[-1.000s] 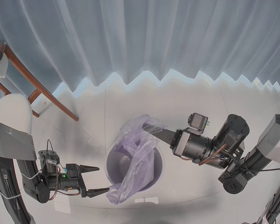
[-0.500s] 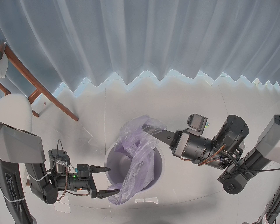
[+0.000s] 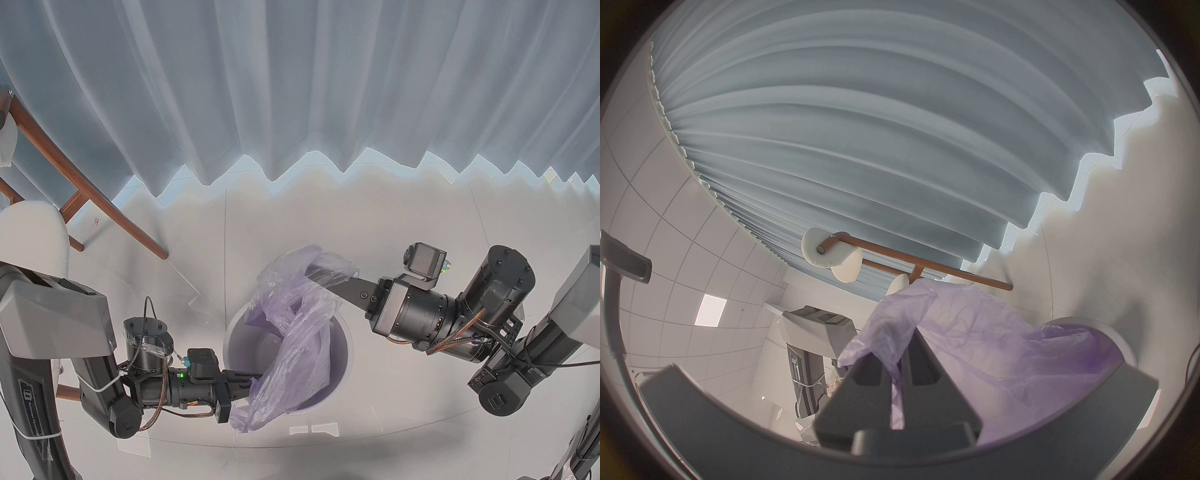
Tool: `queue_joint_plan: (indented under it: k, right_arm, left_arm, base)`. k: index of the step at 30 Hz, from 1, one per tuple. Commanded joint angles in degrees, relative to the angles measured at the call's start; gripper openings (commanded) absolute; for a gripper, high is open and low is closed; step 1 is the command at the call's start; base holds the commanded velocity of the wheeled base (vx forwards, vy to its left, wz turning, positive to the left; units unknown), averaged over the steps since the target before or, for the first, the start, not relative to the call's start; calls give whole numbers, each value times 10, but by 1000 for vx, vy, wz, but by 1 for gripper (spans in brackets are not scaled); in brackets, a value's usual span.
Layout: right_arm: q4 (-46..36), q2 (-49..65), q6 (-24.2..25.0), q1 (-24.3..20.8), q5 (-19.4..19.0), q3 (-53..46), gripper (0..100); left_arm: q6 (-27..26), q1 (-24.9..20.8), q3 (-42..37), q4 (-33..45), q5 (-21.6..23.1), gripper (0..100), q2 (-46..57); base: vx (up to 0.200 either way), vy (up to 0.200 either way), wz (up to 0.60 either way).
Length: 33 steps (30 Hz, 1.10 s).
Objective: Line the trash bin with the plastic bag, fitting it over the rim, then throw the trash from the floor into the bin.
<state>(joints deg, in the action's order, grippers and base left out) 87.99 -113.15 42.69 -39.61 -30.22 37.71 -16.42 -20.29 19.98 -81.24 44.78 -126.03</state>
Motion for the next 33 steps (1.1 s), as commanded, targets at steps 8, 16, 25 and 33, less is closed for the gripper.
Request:
queue_joint_plan:
  k: [8, 16, 25, 33]
  right_arm:
    - [-3, 21, 4, 81, -1, 6, 0]
    - [3, 7, 114, 147, -26, 13, 0]
    - [-5, 3, 185, 194, -74, 45, 0]
    - [-11, -66, 187, 219, -88, 86, 0]
  left_arm:
    - [242, 4, -77, 3, -84, 0, 112]
    - [477, -41, -72, 56, -258, 0, 241]
    - [480, -56, 10, 311, -416, 0, 333]
    - [471, -53, 44, 427, -478, 0, 382]
  base:
    - [0, 0, 0]
    - [0, 0, 0]
    - [0, 0, 0]
    - [0, 0, 0]
